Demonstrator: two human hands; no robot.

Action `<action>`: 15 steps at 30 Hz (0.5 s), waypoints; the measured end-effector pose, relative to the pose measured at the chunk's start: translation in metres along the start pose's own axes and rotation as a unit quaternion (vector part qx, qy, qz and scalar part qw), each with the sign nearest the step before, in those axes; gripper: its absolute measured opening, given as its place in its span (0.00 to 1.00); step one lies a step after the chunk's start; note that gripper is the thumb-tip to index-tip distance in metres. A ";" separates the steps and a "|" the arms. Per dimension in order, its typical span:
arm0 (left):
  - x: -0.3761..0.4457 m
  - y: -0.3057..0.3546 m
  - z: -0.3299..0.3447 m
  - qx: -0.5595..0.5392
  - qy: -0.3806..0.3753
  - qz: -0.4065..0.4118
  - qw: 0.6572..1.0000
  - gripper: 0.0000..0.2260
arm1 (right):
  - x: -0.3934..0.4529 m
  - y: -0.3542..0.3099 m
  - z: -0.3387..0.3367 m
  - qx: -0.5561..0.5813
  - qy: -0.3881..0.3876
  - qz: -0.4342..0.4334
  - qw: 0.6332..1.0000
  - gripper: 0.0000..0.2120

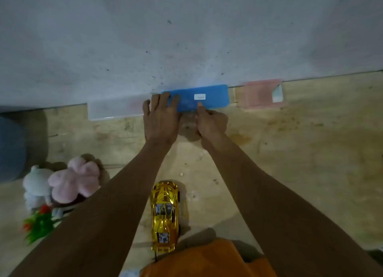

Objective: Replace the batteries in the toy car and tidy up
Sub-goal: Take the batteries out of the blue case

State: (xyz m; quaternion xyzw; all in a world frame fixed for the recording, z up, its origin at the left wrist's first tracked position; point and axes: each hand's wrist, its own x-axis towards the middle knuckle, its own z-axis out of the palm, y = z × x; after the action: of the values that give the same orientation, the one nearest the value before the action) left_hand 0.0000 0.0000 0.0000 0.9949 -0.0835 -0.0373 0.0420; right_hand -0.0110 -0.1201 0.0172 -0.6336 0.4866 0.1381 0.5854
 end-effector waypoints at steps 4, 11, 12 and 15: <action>0.002 -0.003 0.011 0.015 0.044 0.007 0.999 0.19 | 0.005 0.001 0.002 0.052 -0.007 0.028 0.998 0.15; 0.008 -0.005 0.013 0.022 0.048 0.019 0.998 0.18 | 0.004 -0.002 -0.006 0.120 -0.082 0.066 0.987 0.12; 0.008 -0.005 0.012 0.019 0.044 0.021 0.999 0.18 | 0.002 -0.002 -0.008 0.120 -0.087 0.069 0.987 0.12; 0.006 -0.006 0.013 0.027 0.039 0.019 0.999 0.18 | 0.001 0.000 -0.010 0.100 -0.076 0.074 0.989 0.12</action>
State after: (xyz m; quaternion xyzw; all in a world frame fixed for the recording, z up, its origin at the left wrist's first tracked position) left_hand 0.0059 0.0042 -0.0138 0.9946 -0.1019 0.0043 0.0195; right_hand -0.0140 -0.1295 0.0189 -0.5217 0.4977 0.1789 0.6694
